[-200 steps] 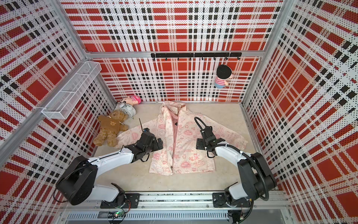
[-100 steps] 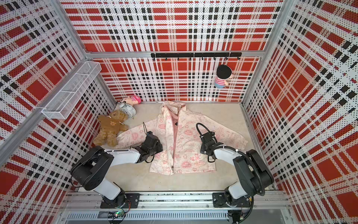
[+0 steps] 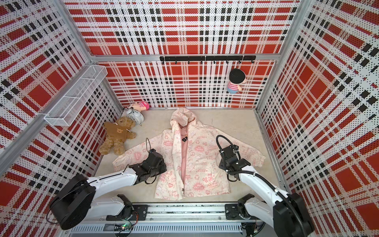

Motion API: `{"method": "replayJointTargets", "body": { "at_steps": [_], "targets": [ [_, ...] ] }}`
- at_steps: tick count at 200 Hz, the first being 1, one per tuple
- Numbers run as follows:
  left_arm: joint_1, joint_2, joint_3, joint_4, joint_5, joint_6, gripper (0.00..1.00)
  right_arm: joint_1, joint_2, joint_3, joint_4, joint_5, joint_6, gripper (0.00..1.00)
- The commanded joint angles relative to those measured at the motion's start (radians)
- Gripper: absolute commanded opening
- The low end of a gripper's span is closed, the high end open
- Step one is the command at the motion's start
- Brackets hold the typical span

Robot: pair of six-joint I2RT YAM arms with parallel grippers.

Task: Unzip the jacket
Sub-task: Smooth out the jacket at the center of the board.

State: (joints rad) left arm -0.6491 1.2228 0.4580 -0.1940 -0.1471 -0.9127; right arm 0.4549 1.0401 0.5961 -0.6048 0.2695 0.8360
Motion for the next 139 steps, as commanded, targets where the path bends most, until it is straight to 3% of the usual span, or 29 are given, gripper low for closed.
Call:
{"method": "replayJointTargets", "body": {
  "at_steps": [1, 13, 33, 57, 80, 109, 139],
  "targets": [
    [-0.010, -0.122, 0.081, -0.187, -0.117, 0.003, 0.62, -0.022, -0.026, 0.120, -0.040, -0.013, -0.098, 0.71],
    [0.000, -0.161, 0.142, -0.236, -0.184, 0.035, 0.79, -0.060, 0.049, 0.209, -0.008, -0.087, -0.186, 0.75],
    [0.072, -0.163, 0.236, -0.247, -0.241, 0.139, 0.85, -0.096, 0.246, 0.373, 0.071, -0.174, -0.358, 0.82],
    [0.231, -0.069, 0.315, -0.147, -0.188, 0.279, 0.84, -0.148, 0.535, 0.602, 0.125, -0.302, -0.502, 0.90],
    [0.336, 0.064, 0.384, -0.066, -0.097, 0.342, 0.85, -0.159, 0.793, 0.846, 0.046, -0.316, -0.585, 0.93],
    [0.349, 0.232, 0.463, -0.036, -0.060, 0.377, 0.79, -0.169, 0.988, 1.019, 0.020, -0.250, -0.614, 0.91],
    [0.348, 0.339, 0.459, 0.011, -0.063, 0.346, 0.71, -0.209, 1.139, 1.140, -0.049, -0.169, -0.627, 0.91]
  ]
}}
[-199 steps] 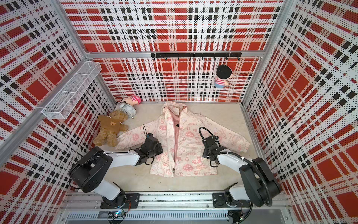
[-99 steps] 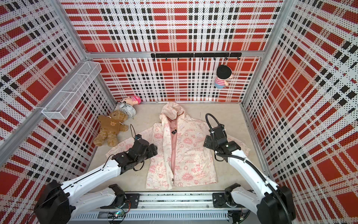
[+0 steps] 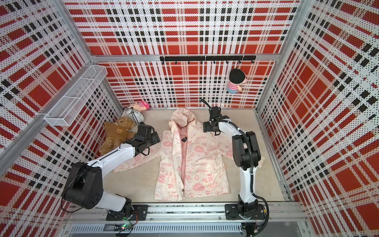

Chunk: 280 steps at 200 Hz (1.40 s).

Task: Unzip the jacket
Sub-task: Smooth out the jacket at the center of the board.

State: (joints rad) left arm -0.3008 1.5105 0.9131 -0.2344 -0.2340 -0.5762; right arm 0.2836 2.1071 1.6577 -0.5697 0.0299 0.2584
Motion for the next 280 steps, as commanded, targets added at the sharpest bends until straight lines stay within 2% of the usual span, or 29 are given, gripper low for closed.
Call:
{"method": "replayJointTargets", "body": {
  "at_steps": [1, 24, 38, 45, 51, 66, 87, 111, 133, 157, 164, 177, 184, 188, 206, 219, 241, 255, 259, 280],
  "targets": [
    [0.001, 0.055, 0.003, 0.053, 0.024, 0.007, 0.71, -0.040, 0.075, 0.080, -0.088, 0.072, -0.050, 0.91],
    [0.028, 0.128, -0.013, 0.089, 0.048, -0.019, 0.65, -0.069, 0.134, 0.105, -0.116, 0.100, -0.061, 0.90],
    [0.045, 0.171, -0.012, 0.108, 0.063, -0.035, 0.60, -0.074, 0.157, 0.112, -0.139, 0.146, -0.078, 0.85],
    [0.045, 0.192, -0.012, 0.122, 0.071, -0.043, 0.54, -0.076, 0.168, 0.117, -0.153, 0.164, -0.085, 0.82],
    [0.063, 0.209, -0.012, 0.131, 0.074, -0.051, 0.49, -0.079, 0.175, 0.117, -0.160, 0.170, -0.090, 0.74],
    [0.102, 0.247, -0.008, 0.154, 0.097, -0.074, 0.32, -0.088, 0.181, 0.104, -0.160, 0.207, -0.100, 0.48],
    [0.121, 0.276, -0.012, 0.166, 0.092, -0.094, 0.26, -0.117, 0.168, 0.070, -0.138, 0.232, -0.105, 0.25],
    [0.130, 0.262, -0.028, 0.166, 0.050, -0.090, 0.17, -0.172, 0.152, 0.063, -0.119, 0.259, -0.106, 0.16],
    [0.144, 0.236, -0.048, 0.157, 0.008, -0.079, 0.11, -0.213, 0.133, 0.076, -0.095, 0.287, -0.123, 0.14],
    [0.154, 0.185, -0.068, 0.138, -0.056, -0.068, 0.06, -0.233, 0.097, 0.081, -0.080, 0.346, -0.152, 0.17],
    [0.156, 0.162, -0.073, 0.134, -0.079, -0.059, 0.05, -0.238, 0.083, 0.073, -0.074, 0.351, -0.154, 0.20],
    [0.157, 0.120, -0.072, 0.131, -0.112, -0.032, 0.05, -0.246, 0.053, 0.060, -0.068, 0.320, -0.158, 0.42],
    [0.156, 0.089, -0.071, 0.135, -0.118, -0.015, 0.11, -0.247, 0.035, 0.056, -0.070, 0.272, -0.163, 0.56],
    [0.155, 0.070, -0.069, 0.136, -0.121, -0.006, 0.17, -0.246, 0.026, 0.055, -0.071, 0.239, -0.165, 0.61],
    [0.135, -0.009, -0.050, 0.148, -0.129, 0.038, 0.44, -0.240, -0.038, 0.026, -0.038, 0.009, -0.156, 0.71],
    [0.108, -0.055, -0.022, 0.166, -0.135, 0.060, 0.57, -0.215, -0.095, -0.008, 0.025, -0.145, -0.150, 0.75],
    [0.062, -0.067, 0.041, 0.199, -0.129, 0.076, 0.68, -0.112, -0.121, 0.026, 0.066, -0.301, -0.134, 0.82],
    [0.062, -0.027, 0.092, 0.189, -0.096, 0.059, 0.69, -0.056, -0.125, 0.015, 0.167, -0.392, -0.082, 0.85],
    [0.031, -0.011, 0.105, 0.186, -0.088, 0.056, 0.70, -0.044, -0.126, 0.006, 0.202, -0.417, -0.056, 0.86],
    [0.020, 0.078, 0.153, 0.169, -0.051, 0.050, 0.72, -0.005, -0.084, 0.037, 0.297, -0.481, 0.024, 0.90]
  ]
}}
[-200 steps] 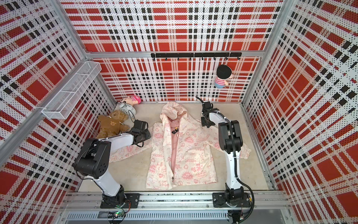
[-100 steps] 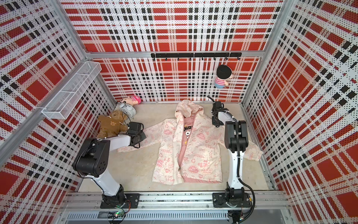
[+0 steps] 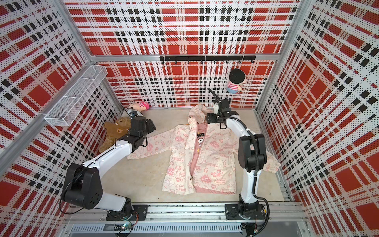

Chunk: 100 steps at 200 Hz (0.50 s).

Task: Unzip the jacket
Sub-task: Smooth out the jacket at the center of the board.

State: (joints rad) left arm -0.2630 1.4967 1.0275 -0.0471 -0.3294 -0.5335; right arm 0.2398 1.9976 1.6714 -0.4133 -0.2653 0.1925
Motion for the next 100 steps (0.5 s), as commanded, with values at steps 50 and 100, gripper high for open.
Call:
{"method": "replayJointTargets", "body": {
  "at_steps": [50, 100],
  "targets": [
    [-0.021, 0.251, 0.054, -0.020, 0.116, -0.005, 0.76, 0.096, 0.154, 0.200, 0.027, -0.091, 0.058, 0.91],
    [0.065, 0.323, -0.009, 0.015, 0.151, -0.094, 0.57, 0.098, 0.210, 0.233, -0.014, -0.166, 0.019, 0.80]
  ]
}}
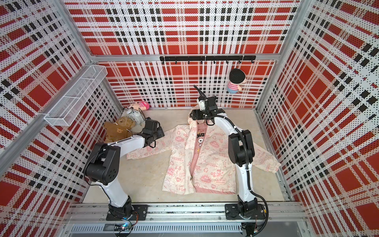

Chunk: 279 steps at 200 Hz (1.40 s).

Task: Unzip the jacket
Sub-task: Smooth out the jacket at the center of the board.

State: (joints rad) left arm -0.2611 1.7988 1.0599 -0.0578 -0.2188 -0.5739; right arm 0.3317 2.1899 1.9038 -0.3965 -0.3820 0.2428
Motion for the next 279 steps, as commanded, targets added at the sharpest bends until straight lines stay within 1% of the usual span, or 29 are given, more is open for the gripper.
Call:
{"method": "replayJointTargets", "body": {
  "at_steps": [1, 9, 27, 41, 49, 61, 68, 72, 76, 78, 84, 92, 107, 122, 142, 154, 167, 172, 179, 187, 196, 202, 219, 234, 246, 253, 265, 273, 279],
  "targets": [
    [0.064, 0.021, -0.044, 0.027, 0.042, -0.055, 0.57, 0.007, 0.016, -0.002, -0.030, -0.051, -0.032, 0.80],
    [0.076, 0.019, -0.062, 0.043, 0.047, -0.062, 0.54, 0.007, 0.000, -0.032, -0.010, -0.063, -0.037, 0.81],
    [0.083, 0.006, -0.098, 0.067, 0.041, -0.063, 0.52, 0.007, -0.046, -0.103, 0.044, -0.084, -0.050, 0.84],
    [0.087, 0.009, -0.115, 0.079, 0.035, -0.065, 0.50, 0.006, -0.054, -0.113, 0.047, -0.093, -0.063, 0.84],
    [0.090, 0.017, -0.120, 0.082, 0.036, -0.070, 0.47, 0.007, -0.043, -0.103, 0.036, -0.100, -0.068, 0.83],
    [0.099, 0.033, -0.129, 0.089, 0.044, -0.080, 0.41, 0.007, -0.019, -0.081, 0.015, -0.111, -0.076, 0.78],
    [0.106, 0.039, -0.140, 0.098, 0.048, -0.088, 0.35, 0.007, -0.010, -0.078, 0.019, -0.113, -0.072, 0.75],
    [0.110, 0.040, -0.148, 0.101, 0.048, -0.094, 0.32, 0.006, -0.006, -0.078, 0.027, -0.115, -0.068, 0.71],
    [0.112, 0.040, -0.155, 0.107, 0.048, -0.101, 0.30, 0.007, -0.003, -0.081, 0.035, -0.119, -0.064, 0.65],
    [0.115, 0.040, -0.160, 0.109, 0.048, -0.103, 0.29, 0.007, -0.001, -0.082, 0.038, -0.121, -0.062, 0.64],
    [0.123, 0.036, -0.174, 0.119, 0.046, -0.113, 0.26, 0.007, 0.002, -0.083, 0.047, -0.131, -0.056, 0.50],
    [0.134, 0.032, -0.193, 0.129, 0.044, -0.125, 0.21, 0.007, 0.002, -0.086, 0.066, -0.142, -0.041, 0.37],
    [0.154, 0.013, -0.222, 0.139, 0.025, -0.139, 0.16, 0.004, 0.000, -0.089, 0.095, -0.175, -0.019, 0.18],
    [0.178, -0.001, -0.243, 0.138, 0.011, -0.152, 0.09, -0.009, -0.009, -0.102, 0.147, -0.243, 0.019, 0.00],
    [0.208, -0.005, -0.258, 0.120, 0.006, -0.165, 0.00, -0.053, -0.032, -0.157, 0.298, -0.340, 0.141, 0.00],
    [0.227, -0.016, -0.268, 0.120, 0.013, -0.168, 0.00, -0.101, -0.047, -0.219, 0.433, -0.379, 0.265, 0.00],
    [0.238, -0.032, -0.274, 0.102, -0.012, -0.181, 0.00, -0.152, -0.046, -0.265, 0.542, -0.403, 0.392, 0.00],
    [0.244, -0.037, -0.279, 0.099, -0.017, -0.184, 0.00, -0.169, -0.040, -0.279, 0.565, -0.408, 0.431, 0.00],
    [0.255, -0.050, -0.288, 0.099, -0.018, -0.185, 0.00, -0.186, -0.018, -0.269, 0.550, -0.417, 0.446, 0.00],
    [0.264, -0.064, -0.298, 0.101, -0.018, -0.187, 0.00, -0.196, 0.018, -0.227, 0.463, -0.425, 0.413, 0.00],
    [0.275, -0.083, -0.309, 0.100, -0.021, -0.190, 0.00, -0.194, 0.067, -0.158, 0.319, -0.410, 0.327, 0.00],
    [0.282, -0.095, -0.316, 0.101, -0.025, -0.190, 0.00, -0.186, 0.096, -0.110, 0.220, -0.384, 0.236, 0.00],
    [0.289, -0.138, -0.328, 0.093, -0.048, -0.190, 0.00, -0.141, 0.166, 0.023, -0.030, -0.196, 0.055, 0.00],
    [0.289, -0.180, -0.335, 0.084, -0.068, -0.186, 0.00, -0.093, 0.218, 0.114, -0.161, -0.038, -0.043, 0.00],
    [0.286, -0.226, -0.342, 0.079, -0.088, -0.179, 0.00, -0.060, 0.255, 0.163, -0.211, 0.025, -0.089, 0.03],
    [0.283, -0.256, -0.345, 0.078, -0.101, -0.172, 0.00, -0.045, 0.267, 0.167, -0.210, 0.030, -0.095, 0.05],
    [0.271, -0.311, -0.342, 0.067, -0.129, -0.150, 0.00, -0.031, 0.282, 0.168, -0.201, 0.022, -0.083, 0.12],
    [0.258, -0.344, -0.332, 0.056, -0.159, -0.133, 0.07, -0.023, 0.287, 0.167, -0.195, 0.026, -0.075, 0.17],
    [0.244, -0.367, -0.322, 0.039, -0.191, -0.119, 0.16, -0.015, 0.288, 0.164, -0.194, 0.050, -0.069, 0.26]
  ]
}}
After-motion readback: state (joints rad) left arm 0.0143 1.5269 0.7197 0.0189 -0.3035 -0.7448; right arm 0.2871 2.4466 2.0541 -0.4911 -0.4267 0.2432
